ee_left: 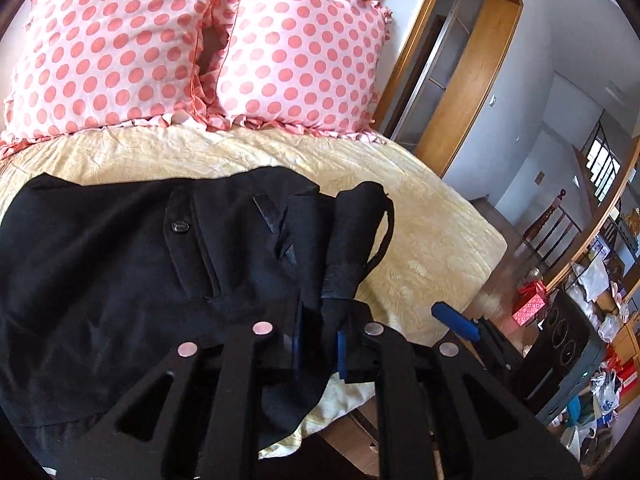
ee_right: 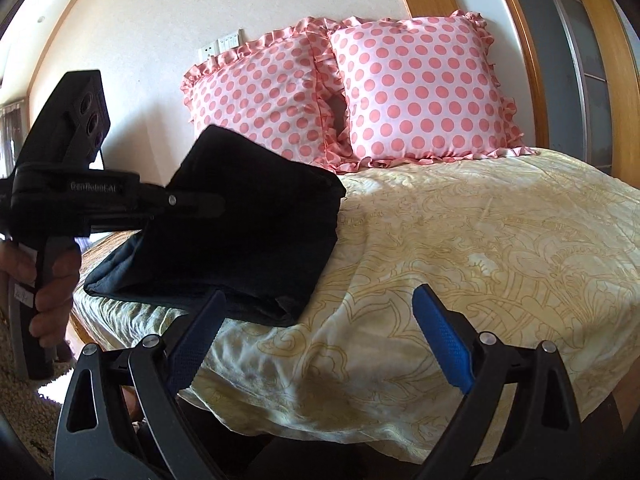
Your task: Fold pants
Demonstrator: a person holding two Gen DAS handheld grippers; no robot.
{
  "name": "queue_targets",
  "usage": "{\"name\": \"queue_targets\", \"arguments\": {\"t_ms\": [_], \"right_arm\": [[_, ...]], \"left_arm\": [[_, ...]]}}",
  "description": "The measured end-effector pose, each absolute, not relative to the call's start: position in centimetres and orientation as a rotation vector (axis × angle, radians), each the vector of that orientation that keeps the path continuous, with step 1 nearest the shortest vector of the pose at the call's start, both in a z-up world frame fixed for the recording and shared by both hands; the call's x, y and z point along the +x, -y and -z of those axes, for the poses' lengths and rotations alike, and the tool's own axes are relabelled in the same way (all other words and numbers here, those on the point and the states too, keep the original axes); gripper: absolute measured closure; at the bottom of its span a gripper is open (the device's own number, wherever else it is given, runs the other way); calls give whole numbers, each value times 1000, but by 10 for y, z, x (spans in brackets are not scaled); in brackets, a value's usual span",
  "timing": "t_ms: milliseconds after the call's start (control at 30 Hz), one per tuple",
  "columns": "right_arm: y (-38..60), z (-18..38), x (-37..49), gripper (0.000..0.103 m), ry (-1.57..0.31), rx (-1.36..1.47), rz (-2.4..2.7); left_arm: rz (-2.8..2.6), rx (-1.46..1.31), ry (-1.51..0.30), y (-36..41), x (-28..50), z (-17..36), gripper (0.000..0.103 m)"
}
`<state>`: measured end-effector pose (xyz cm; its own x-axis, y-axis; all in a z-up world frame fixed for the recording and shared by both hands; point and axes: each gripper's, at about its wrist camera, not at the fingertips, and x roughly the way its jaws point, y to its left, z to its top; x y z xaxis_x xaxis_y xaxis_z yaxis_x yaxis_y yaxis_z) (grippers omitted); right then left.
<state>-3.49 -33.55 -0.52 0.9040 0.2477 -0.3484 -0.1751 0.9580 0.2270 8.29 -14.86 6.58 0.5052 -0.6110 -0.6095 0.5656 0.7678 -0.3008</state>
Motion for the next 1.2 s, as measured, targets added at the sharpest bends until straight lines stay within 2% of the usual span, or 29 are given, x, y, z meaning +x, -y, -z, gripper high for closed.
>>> {"name": "queue_targets", "arguments": {"t_ms": [67,167,233,267,300,433,567,700,800,900,1067,1200], "right_arm": [[337,4,-36,7,-381,192,-207],[339,-1,-38,7,-367,183,-183],[340,-6,-40,7,-351,179,-176],[339,-11,-42,7,-338,170,-169],[339,-15,-43,7,-324,160,-163],[331,-40,-46,10,-246,117,-168],[301,-62,-30,28,-209,72,-260],[258,-62,8,40,-300,63,-401],[237,-51,32,41,-383,37,-390],[242,-18,57,44,-560,68,-303],[246,-2,40,44,-514,65,-273],[245,-10,40,44,-504,52,-258]], "left_arm": [[719,-59,-782,152,82,-55,90],[718,5,-744,158,73,-46,81],[748,32,-691,158,62,-48,56],[747,36,-668,156,56,-50,26],[731,29,-636,150,48,-52,13],[760,-5,-528,112,23,-66,10],[494,-42,-496,60,33,-67,9],[381,-138,-552,18,52,-57,9],[344,-144,-614,6,61,-42,9],[337,-127,-690,4,72,-23,9],[339,-84,-651,8,64,-18,5],[333,-93,-625,7,61,-30,5]]}}
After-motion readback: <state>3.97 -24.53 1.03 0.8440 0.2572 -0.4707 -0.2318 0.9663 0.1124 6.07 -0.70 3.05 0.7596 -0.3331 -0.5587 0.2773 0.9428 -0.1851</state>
